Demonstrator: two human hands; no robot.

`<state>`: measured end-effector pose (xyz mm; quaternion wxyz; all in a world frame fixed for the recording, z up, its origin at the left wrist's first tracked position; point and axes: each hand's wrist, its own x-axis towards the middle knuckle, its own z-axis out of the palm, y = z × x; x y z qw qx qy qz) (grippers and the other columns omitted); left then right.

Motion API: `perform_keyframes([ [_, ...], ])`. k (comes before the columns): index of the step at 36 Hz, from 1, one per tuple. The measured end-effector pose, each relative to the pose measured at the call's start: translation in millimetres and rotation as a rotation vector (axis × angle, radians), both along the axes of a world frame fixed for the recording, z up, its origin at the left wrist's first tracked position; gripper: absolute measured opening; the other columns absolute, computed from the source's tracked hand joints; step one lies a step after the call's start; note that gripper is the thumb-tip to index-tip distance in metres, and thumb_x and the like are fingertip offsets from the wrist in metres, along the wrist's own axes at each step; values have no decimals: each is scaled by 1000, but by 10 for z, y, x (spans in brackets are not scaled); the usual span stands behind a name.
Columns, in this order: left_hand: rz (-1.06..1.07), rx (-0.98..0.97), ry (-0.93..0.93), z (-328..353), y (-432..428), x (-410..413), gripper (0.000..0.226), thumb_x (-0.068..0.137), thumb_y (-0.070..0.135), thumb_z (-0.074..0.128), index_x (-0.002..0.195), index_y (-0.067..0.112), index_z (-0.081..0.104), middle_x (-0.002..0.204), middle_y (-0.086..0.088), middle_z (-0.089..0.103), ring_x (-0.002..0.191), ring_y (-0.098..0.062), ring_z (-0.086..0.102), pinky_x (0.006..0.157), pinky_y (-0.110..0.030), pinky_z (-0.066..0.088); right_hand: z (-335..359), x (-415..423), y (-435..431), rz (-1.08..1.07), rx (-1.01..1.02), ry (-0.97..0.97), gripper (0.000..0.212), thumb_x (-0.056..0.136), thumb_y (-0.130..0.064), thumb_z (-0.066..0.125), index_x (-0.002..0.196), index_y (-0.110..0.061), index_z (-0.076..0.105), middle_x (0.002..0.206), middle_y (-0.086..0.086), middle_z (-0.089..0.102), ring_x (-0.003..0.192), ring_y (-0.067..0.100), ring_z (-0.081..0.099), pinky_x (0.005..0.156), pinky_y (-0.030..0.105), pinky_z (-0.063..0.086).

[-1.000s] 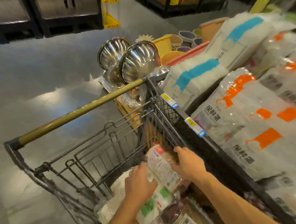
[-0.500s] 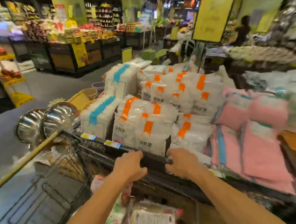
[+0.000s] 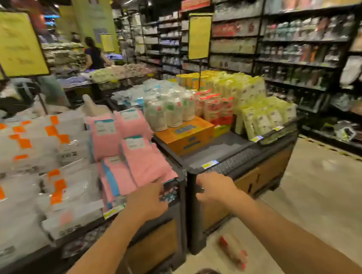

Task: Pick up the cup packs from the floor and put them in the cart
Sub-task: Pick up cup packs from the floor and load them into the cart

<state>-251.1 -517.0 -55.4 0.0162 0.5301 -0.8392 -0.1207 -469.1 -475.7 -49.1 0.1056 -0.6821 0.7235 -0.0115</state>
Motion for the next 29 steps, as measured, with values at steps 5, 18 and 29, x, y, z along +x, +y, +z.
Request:
perform_keyframes([
  [5,-317,-39,-53,31,182,-885,42,91,43,57,126,21,57,128,-1,62,116,-23,59,91,-37,50,24,-735,865,-290,14,38,42,92,-43,61,125,-18,57,128,8,63,120,33,61,94,43,53],
  [18,-799,82,-134,-179,1715,-2793,58,91,48,58,143,26,48,141,-1,56,126,-23,55,102,-39,48,-136,-1910,3358,-883,71,17,49,94,-44,64,137,-22,55,139,4,59,126,27,57,96,38,47],
  [29,-941,100,-117,-307,2815,-4390,56,88,47,60,139,24,51,135,-3,59,119,-23,58,93,-35,49,-276,-3084,4647,-1033,87,-11,44,92,-43,65,128,-19,57,132,7,62,108,31,64,91,47,57],
])
